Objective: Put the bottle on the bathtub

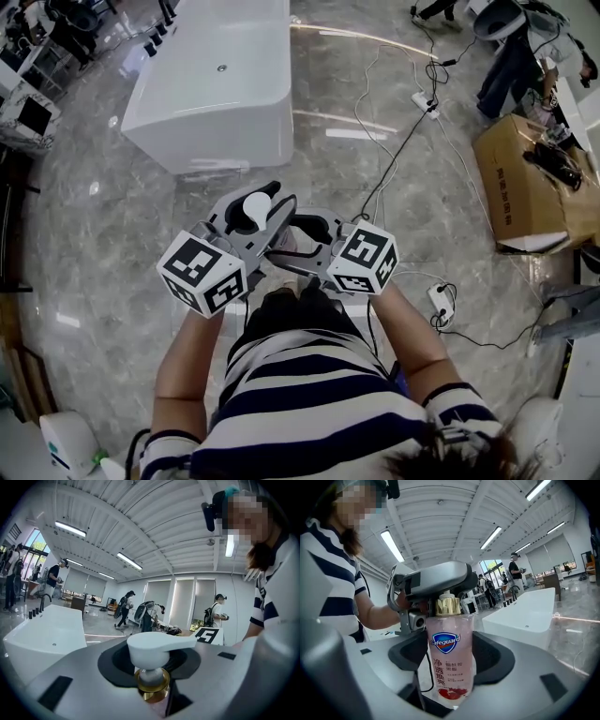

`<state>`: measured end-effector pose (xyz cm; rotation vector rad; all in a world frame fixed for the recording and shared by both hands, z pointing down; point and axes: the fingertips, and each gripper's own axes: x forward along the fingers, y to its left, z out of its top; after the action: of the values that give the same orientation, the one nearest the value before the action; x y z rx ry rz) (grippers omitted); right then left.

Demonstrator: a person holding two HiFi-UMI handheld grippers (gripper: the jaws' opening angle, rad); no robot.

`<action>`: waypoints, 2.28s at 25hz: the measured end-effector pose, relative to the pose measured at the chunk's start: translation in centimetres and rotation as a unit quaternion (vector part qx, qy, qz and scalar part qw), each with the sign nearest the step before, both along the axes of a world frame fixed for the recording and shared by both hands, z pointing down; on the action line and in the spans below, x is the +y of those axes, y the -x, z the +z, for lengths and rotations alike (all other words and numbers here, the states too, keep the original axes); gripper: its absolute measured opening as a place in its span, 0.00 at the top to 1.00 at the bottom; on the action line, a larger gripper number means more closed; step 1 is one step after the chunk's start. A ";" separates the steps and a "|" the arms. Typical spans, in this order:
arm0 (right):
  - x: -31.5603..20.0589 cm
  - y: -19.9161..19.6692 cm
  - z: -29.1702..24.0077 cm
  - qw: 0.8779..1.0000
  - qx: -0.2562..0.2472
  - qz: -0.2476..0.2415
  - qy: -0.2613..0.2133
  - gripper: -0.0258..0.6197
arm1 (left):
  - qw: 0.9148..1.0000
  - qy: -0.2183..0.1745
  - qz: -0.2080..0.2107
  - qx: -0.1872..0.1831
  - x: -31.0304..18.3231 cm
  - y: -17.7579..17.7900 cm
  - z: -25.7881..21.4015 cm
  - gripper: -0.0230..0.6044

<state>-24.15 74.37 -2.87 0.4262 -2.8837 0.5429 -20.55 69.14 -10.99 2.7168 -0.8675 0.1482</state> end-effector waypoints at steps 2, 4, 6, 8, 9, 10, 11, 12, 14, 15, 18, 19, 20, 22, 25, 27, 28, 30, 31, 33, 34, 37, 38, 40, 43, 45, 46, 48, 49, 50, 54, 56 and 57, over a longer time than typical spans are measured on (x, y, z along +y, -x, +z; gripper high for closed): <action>-0.9 0.3 0.1 1.000 0.002 0.002 0.003 0.48 | 1.000 0.002 -0.001 0.000 -0.9 0.4 0.2 0.75; -2.0 0.8 0.3 1.000 0.008 0.004 0.005 0.49 | 1.000 0.002 0.000 -0.001 -2.0 0.8 0.4 0.75; -3.2 0.8 0.7 1.000 0.016 0.008 0.006 0.49 | 1.000 0.001 0.005 0.000 -3.3 0.9 0.7 0.75; -4.7 0.8 0.9 1.000 0.022 0.013 0.007 0.49 | 1.000 0.001 0.009 0.005 -4.8 0.9 1.0 0.75; -5.6 1.0 1.0 1.000 0.022 0.015 0.007 0.49 | 1.000 0.002 0.009 0.010 -5.7 1.1 1.0 0.75; -6.3 1.1 1.0 1.000 0.022 0.017 0.008 0.49 | 1.000 0.005 0.008 0.015 -6.5 1.3 1.0 0.75; -7.0 1.1 1.0 1.000 0.021 0.018 0.010 0.49 | 1.000 0.009 0.008 0.020 -7.2 1.5 1.1 0.75; -7.6 1.1 1.1 1.000 0.022 0.018 0.013 0.49 | 1.000 0.012 0.007 0.025 -7.9 1.6 1.1 0.75; -8.7 1.1 1.2 0.999 0.026 0.017 0.017 0.49 | 0.999 0.017 0.006 0.032 -9.0 1.7 1.3 0.75; -9.1 1.1 1.3 0.999 0.029 0.017 0.019 0.49 | 0.999 0.018 0.007 0.034 -9.5 1.7 1.4 0.75; -10.5 1.6 1.7 0.999 0.034 0.020 0.028 0.49 | 0.999 0.022 0.014 0.037 -10.9 2.2 1.7 0.75; -11.0 1.9 1.8 0.999 0.034 0.021 0.031 0.49 | 0.999 0.024 0.017 0.037 -11.4 2.5 1.9 0.75; -11.4 2.2 2.0 0.999 0.035 0.023 0.033 0.49 | 0.999 0.025 0.020 0.038 -11.8 2.7 2.1 0.75; -12.3 2.5 2.3 0.998 0.035 0.030 0.035 0.50 | 0.999 0.026 0.023 0.037 -12.7 3.0 2.5 0.75; -13.2 2.5 2.7 0.998 0.036 0.042 0.038 0.50 | 0.999 0.025 0.027 0.031 -13.6 2.8 2.9 0.75; -13.8 2.3 2.8 0.997 0.036 0.048 0.040 0.50 | 0.999 0.023 0.032 0.029 -14.2 2.5 3.0 0.75; -14.2 2.0 2.8 0.997 0.036 0.050 0.039 0.50 | 0.999 0.022 0.034 0.030 -14.6 2.3 2.9 0.75; -15.1 1.5 2.6 0.997 0.037 0.054 0.038 0.50 | 0.998 0.024 0.037 0.037 -15.4 1.9 2.8 0.75; -15.4 1.4 2.6 0.997 0.037 0.056 0.039 0.50 | 0.998 0.026 0.038 0.041 -15.8 1.8 2.8 0.75; -16.2 1.2 2.7 0.997 0.038 0.059 0.042 0.50 | 0.998 0.032 0.037 0.048 -16.7 1.8 2.9 0.75; -16.6 1.0 2.8 0.996 0.040 0.060 0.043 0.50 | 0.997 0.034 0.037 0.051 -17.2 1.7 3.1 0.75; -18.0 0.2 3.6 0.996 0.043 0.067 0.049 0.50 | 0.997 0.035 0.039 0.050 -18.6 0.8 3.9 0.75; -18.6 -0.2 3.8 0.995 0.043 0.069 0.050 0.50 | 0.997 0.035 0.039 0.048 -19.2 0.4 4.2 0.75; -20.0 -1.1 4.2 0.995 0.040 0.072 0.053 0.50 | 0.998 0.034 0.039 0.046 -20.6 -0.5 4.6 0.75; -22.4 -2.5 4.5 0.995 0.031 0.074 0.057 0.51 | 0.997 0.038 0.039 0.047 -23.2 -1.8 4.9 0.75; -24.0 -3.4 4.4 0.995 0.028 0.076 0.059 0.51 | 0.997 0.040 0.039 0.049 -24.7 -2.8 4.9 0.75; -24.7 -4.0 4.3 0.995 0.026 0.077 0.059 0.51 | 0.997 0.040 0.041 0.049 -25.5 -3.3 4.9 0.75; -26.5 -5.2 4.2 0.994 0.020 0.084 0.060 0.51 | 0.997 0.039 0.043 0.045 -27.3 -4.6 4.8 0.75; -27.4 -5.9 4.2 0.994 0.017 0.087 0.062 0.51 | 0.997 0.039 0.044 0.044 -28.2 -5.3 4.8 0.75; -28.2 -6.6 4.2 0.994 0.013 0.090 0.065 0.51 | 0.997 0.041 0.045 0.043 -29.0 -6.0 4.9 0.75; -31.3 -9.1 4.3 0.993 0.005 0.093 0.071 0.52 | 0.997 0.046 0.045 0.046 -32.3 -8.4 5.0 0.75; -33.0 -10.2 4.2 0.993 0.002 0.091 0.074 0.52 | 0.997 0.048 0.043 0.043 -34.0 -9.4 5.0 0.75; -33.8 -10.7 4.2 0.993 0.000 0.090 0.076 0.52 | 0.997 0.048 0.042 0.041 -34.8 -10.0 5.0 0.75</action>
<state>-13.45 40.55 1.34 0.6653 -2.7936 0.7832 -10.59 34.36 -5.98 2.6509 -0.7054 0.0913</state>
